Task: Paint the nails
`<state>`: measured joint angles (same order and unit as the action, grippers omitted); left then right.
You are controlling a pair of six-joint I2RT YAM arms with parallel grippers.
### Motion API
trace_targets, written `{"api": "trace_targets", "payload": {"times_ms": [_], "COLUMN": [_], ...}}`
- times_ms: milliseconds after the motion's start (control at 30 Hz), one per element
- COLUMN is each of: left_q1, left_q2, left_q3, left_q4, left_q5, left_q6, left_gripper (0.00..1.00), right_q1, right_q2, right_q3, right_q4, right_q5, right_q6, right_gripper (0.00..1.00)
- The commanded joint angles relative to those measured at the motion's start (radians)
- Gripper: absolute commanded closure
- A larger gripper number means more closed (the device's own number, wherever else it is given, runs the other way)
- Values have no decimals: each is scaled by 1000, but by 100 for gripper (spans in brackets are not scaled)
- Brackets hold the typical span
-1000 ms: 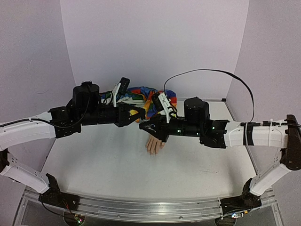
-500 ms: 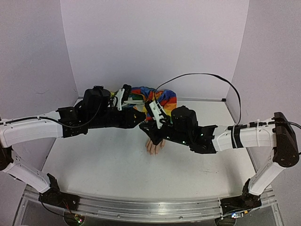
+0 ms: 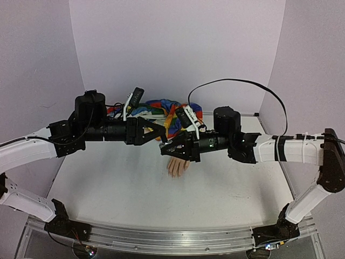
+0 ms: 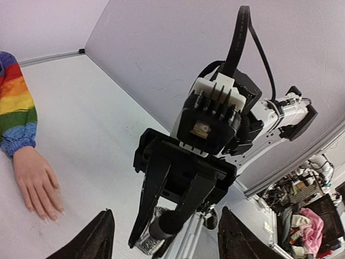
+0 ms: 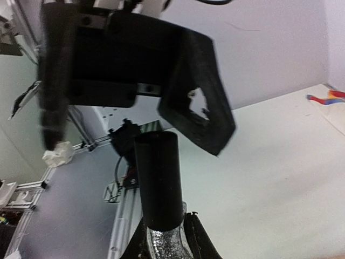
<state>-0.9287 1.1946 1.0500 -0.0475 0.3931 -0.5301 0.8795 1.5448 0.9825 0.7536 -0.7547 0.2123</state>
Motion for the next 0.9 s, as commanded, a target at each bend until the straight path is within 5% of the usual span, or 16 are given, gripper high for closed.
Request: {"api": "trace_targets", "payload": {"times_ms": [0, 367, 500, 600, 767, 867], "left_q1": [4, 4, 4, 3, 2, 2], "left_q2": [-4, 28, 51, 46, 60, 94], "left_q3": [-7, -3, 4, -17, -27, 10], "left_q4": [138, 191, 191, 183, 87, 54], "left_q5": [120, 209, 177, 81, -189, -218], "left_q6": [-13, -19, -15, -2, -16, -29], "left_gripper": [40, 68, 86, 100, 100, 100], "right_q1": [1, 1, 1, 5, 163, 177], "right_q2": [-29, 1, -7, -35, -5, 46], "right_q3": [66, 67, 55, 22, 64, 101], "right_q4": [91, 142, 134, 91, -56, -61], "right_q5": [-218, -212, -135, 91, 1062, 1127], "right_q6": [73, 96, 65, 9, -167, -183], "right_gripper": [100, 100, 100, 100, 100, 100]}}
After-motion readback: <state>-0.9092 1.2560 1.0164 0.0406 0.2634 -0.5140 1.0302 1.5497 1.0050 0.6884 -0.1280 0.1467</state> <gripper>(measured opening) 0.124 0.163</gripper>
